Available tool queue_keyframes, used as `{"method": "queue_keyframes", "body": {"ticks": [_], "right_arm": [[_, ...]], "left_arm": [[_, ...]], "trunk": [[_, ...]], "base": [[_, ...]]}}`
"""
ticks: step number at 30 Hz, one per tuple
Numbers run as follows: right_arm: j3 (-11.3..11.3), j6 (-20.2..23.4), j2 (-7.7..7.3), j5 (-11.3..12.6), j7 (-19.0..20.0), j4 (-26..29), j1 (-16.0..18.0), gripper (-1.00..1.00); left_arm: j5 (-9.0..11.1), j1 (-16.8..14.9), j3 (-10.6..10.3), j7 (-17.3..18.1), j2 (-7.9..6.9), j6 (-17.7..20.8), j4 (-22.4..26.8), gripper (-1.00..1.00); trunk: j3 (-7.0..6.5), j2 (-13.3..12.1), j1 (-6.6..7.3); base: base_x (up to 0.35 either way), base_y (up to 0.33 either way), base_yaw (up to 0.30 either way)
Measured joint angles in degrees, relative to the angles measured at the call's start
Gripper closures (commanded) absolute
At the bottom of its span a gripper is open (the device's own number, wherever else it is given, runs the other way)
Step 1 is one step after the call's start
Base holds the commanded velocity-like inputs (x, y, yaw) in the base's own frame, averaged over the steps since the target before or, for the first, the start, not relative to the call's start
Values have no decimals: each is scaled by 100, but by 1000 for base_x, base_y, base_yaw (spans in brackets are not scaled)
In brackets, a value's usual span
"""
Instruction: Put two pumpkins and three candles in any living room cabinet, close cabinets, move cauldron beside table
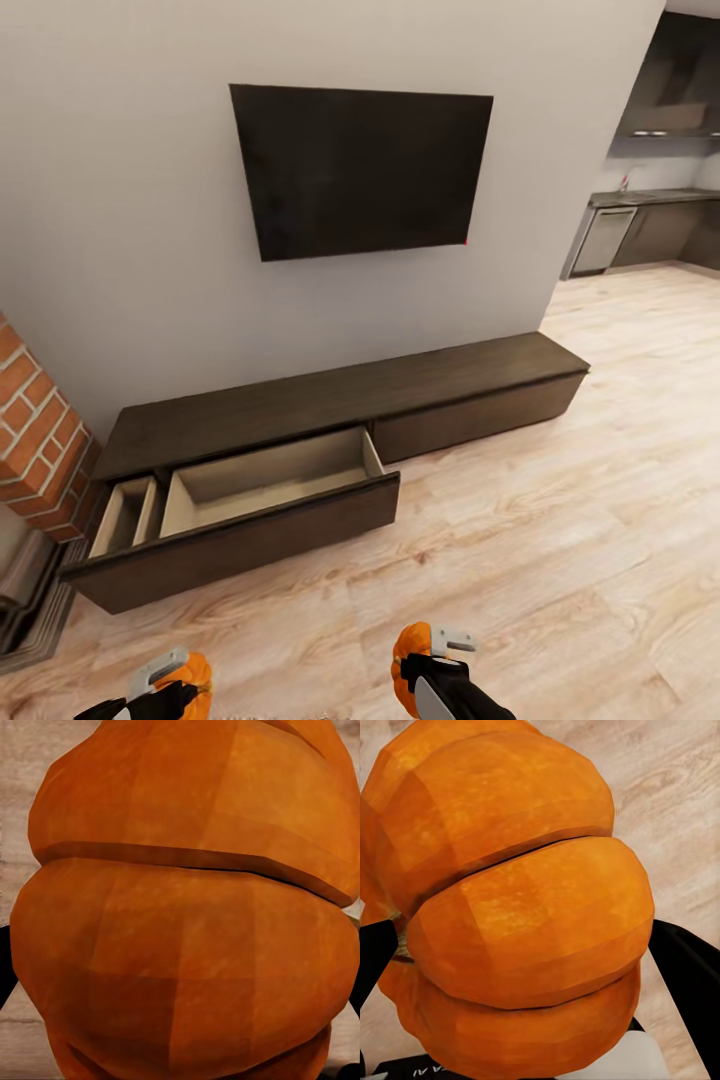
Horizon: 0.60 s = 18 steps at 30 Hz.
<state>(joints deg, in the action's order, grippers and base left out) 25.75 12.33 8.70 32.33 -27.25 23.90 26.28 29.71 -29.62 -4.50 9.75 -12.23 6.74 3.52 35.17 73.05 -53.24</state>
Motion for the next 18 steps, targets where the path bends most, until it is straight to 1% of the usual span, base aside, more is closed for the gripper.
{"method": "queue_keyframes", "body": {"ticks": [3,5,18], "right_arm": [[0,0,0,0,0,0,0,100],[-3,-3,0,-8,0,1,0,100],[-46,-77,-100,-22,-1,-18,18,100]], "left_arm": [[-6,0,-1,7,0,-4,0,100],[-7,0,1,8,1,-5,3,100],[0,1,3,-11,4,-3,3,100]], "trunk": [[16,0,0],[7,-39,21],[-221,-560,307]], "base": [[1,-14,237],[0,-4,119],[0,0,11]]}}
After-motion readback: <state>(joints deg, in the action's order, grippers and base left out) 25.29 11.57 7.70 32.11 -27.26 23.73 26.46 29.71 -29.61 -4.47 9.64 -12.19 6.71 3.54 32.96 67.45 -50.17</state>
